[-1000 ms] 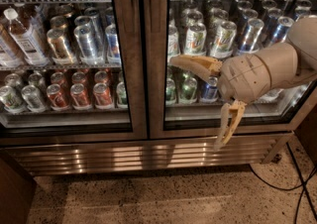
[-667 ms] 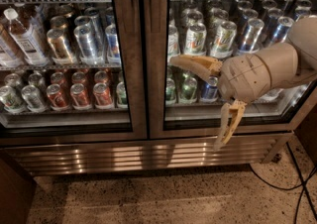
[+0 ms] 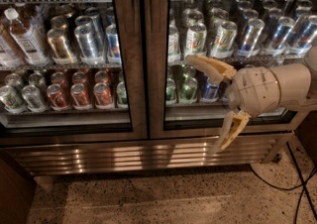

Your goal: Open left fridge door

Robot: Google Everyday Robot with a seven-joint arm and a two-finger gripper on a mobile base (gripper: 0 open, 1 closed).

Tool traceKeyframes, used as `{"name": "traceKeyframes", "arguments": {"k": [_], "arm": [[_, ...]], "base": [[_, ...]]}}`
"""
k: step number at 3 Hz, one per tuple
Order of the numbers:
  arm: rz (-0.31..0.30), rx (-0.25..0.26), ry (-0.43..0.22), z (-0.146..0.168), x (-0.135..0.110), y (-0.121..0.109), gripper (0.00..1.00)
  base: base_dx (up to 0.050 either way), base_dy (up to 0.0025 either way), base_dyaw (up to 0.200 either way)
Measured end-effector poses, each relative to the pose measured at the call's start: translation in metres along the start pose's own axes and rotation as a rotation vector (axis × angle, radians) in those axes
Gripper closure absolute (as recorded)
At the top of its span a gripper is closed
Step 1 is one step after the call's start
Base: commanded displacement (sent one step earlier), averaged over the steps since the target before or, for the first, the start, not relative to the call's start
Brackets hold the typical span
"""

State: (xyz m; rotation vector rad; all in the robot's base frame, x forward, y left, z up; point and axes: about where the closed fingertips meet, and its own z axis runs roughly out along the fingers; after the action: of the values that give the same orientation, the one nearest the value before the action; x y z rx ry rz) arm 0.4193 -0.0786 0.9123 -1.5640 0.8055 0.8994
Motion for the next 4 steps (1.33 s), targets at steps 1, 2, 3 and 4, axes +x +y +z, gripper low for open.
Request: {"name": "traceKeyframes", "arguments": {"k": [1,2,3,4], "arm": [[0.000,0.000,0.000,0.000,0.000,0.000,0.00],[-0.015,-0.011,-0.003,0.005,-0.012,-0.002,0.00],[-0.057,-0.024,0.011,0.011,-0.036,-0.003,0.00],[-0.057,-0.024,0.011,0.011,-0.036,-0.003,0.00]], "base": [[0.000,0.00000,0.000],[0.000,0.00000,0.000],[0.000,0.00000,0.000],[0.000,0.00000,0.000]]}}
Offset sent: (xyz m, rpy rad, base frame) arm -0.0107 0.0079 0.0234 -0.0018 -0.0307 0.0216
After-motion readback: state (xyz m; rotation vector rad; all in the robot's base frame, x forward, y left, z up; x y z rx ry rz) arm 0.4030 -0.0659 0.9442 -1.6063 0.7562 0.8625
